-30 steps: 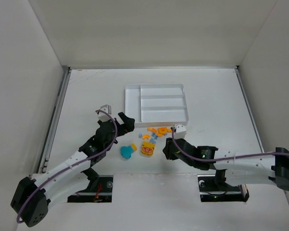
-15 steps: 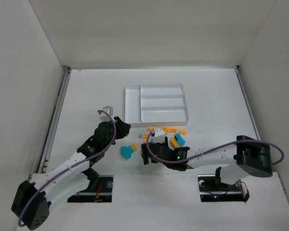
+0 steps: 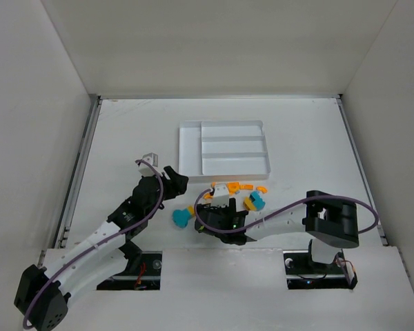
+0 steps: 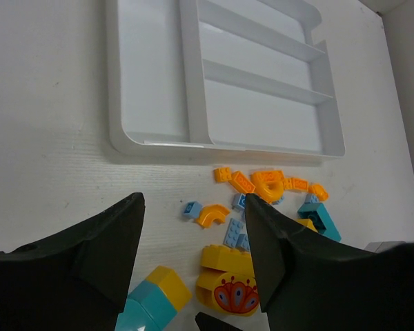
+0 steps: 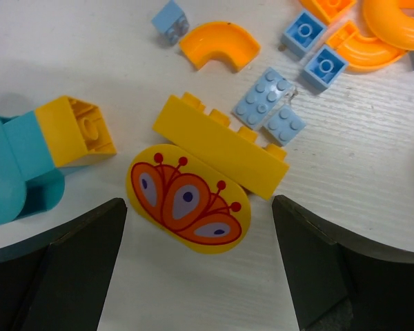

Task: Sort the legos into containers by color

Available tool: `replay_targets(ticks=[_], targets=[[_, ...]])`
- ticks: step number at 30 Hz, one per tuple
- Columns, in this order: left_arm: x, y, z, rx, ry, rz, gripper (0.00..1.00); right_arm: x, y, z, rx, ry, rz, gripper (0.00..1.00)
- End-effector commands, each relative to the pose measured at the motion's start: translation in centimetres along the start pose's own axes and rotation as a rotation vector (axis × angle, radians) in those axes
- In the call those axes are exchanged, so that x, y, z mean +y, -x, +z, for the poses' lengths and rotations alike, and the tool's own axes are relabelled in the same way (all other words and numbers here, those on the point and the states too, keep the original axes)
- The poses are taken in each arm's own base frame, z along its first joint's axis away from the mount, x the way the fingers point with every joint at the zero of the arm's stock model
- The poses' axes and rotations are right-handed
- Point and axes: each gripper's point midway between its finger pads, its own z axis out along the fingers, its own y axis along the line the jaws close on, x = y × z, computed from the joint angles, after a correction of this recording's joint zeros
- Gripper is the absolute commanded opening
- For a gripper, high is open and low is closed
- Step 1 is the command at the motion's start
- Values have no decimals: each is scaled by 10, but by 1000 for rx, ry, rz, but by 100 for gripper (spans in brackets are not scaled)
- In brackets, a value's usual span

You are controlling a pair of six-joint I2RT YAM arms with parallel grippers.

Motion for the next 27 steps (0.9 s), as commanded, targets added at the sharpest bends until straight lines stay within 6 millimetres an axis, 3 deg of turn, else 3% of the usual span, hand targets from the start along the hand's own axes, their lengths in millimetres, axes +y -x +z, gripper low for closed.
replay_targets(ticks=[1,7,11,13,18,24,26,27], targets=[[2,0,1,-13,8,-11,58,2,14,1,-59,-39,49,93],[1,0,-1,-19,1,-12,58,3,19,4,-88,-48,73,90],[-2,-5,1,2,0,5,59,-1,16,7,-99,-55,73,77],[-3,-8,2,18,2,9,59,-4,19,3,-114,-57,73,68],[-13,-13,-1,69,-25,10,62,-18,23,-14,-148,-49,13,56],[-31,-22,-3,156,-85,-11,68,-27,26,-36,-170,26,-26,55],[-36,-26,-1,188,-103,-33,68,-22,25,-41,-164,98,1,57],[-36,-27,0,194,-104,-34,69,-20,25,-41,-153,124,21,63]])
